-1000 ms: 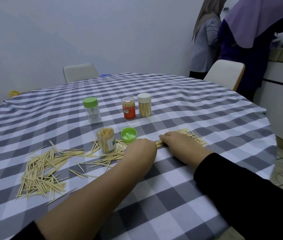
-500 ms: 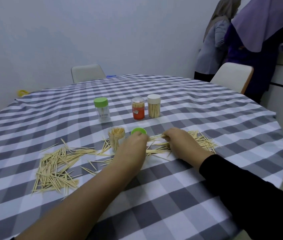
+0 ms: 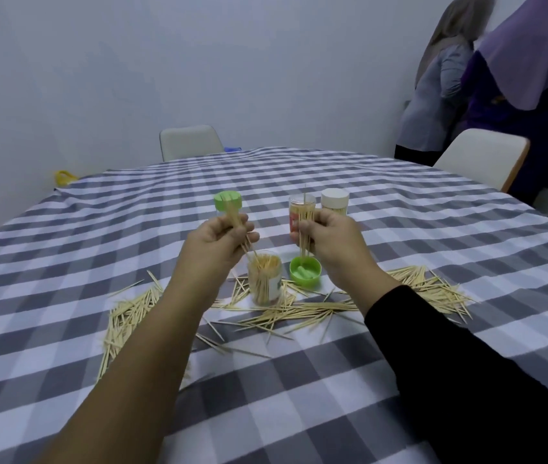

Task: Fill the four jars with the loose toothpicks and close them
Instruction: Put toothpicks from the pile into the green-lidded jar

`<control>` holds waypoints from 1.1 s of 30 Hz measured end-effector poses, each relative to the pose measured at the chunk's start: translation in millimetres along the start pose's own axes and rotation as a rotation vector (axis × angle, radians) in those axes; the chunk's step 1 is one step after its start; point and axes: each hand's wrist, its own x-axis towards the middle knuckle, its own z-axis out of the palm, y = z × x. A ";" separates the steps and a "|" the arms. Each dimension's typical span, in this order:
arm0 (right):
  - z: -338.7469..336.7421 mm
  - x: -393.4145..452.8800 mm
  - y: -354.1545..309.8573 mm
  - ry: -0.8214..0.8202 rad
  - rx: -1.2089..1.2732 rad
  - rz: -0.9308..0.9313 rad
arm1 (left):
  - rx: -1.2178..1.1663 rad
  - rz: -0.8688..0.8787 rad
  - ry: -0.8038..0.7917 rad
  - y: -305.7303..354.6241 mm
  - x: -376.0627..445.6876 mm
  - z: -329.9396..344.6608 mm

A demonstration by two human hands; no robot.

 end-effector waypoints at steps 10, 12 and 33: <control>30.2 1.0 4.1 0.124 0.201 -0.078 | -0.201 0.085 0.144 -22.2 16.3 -5.5; 28.9 -0.2 0.6 0.114 0.225 -0.100 | -0.214 0.100 0.152 -23.4 16.7 -4.2; 41.5 -14.5 35.6 0.034 -0.019 -0.106 | 0.100 0.016 0.078 -43.0 5.3 3.7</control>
